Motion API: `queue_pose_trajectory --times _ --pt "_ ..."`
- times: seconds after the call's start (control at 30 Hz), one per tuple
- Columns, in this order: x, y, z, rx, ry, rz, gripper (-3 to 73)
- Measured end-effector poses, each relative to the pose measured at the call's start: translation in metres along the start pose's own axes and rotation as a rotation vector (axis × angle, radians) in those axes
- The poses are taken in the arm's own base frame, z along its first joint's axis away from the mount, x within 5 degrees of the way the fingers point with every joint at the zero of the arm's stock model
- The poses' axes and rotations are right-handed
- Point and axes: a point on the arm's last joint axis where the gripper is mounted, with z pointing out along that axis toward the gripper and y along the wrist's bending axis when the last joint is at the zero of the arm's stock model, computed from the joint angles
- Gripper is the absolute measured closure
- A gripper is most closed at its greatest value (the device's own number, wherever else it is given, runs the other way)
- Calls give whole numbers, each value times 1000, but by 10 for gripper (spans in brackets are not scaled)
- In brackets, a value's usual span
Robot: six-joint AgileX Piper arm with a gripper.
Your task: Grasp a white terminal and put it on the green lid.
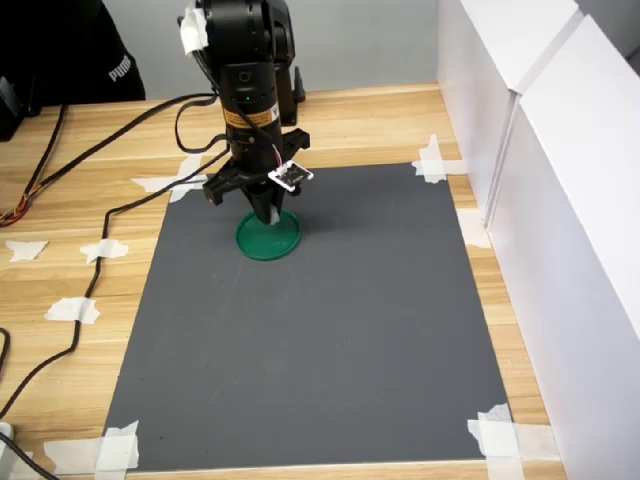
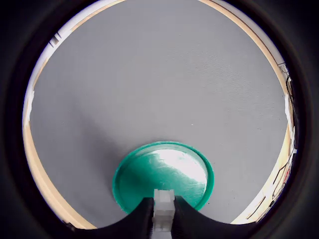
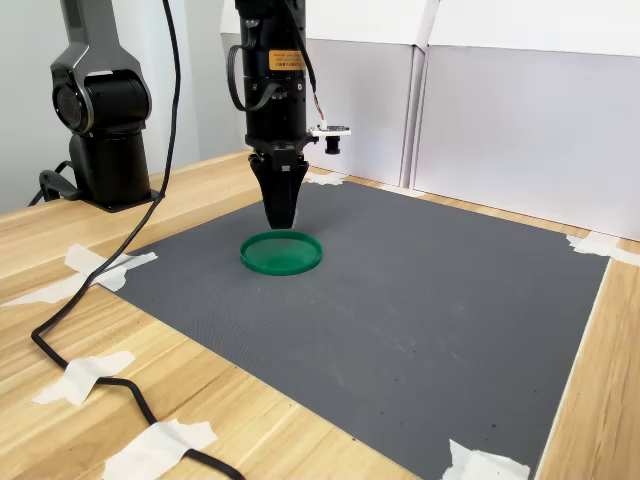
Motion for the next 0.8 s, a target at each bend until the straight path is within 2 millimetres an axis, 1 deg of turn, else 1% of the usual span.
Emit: queue_pose_trajectory --times 0.23,0.47,0.8 --pt "8 -10 1 23 3 28 607" --pt "6 -8 3 -8 -14 2 607" --pt "6 -7 17 -45 23 1 607"
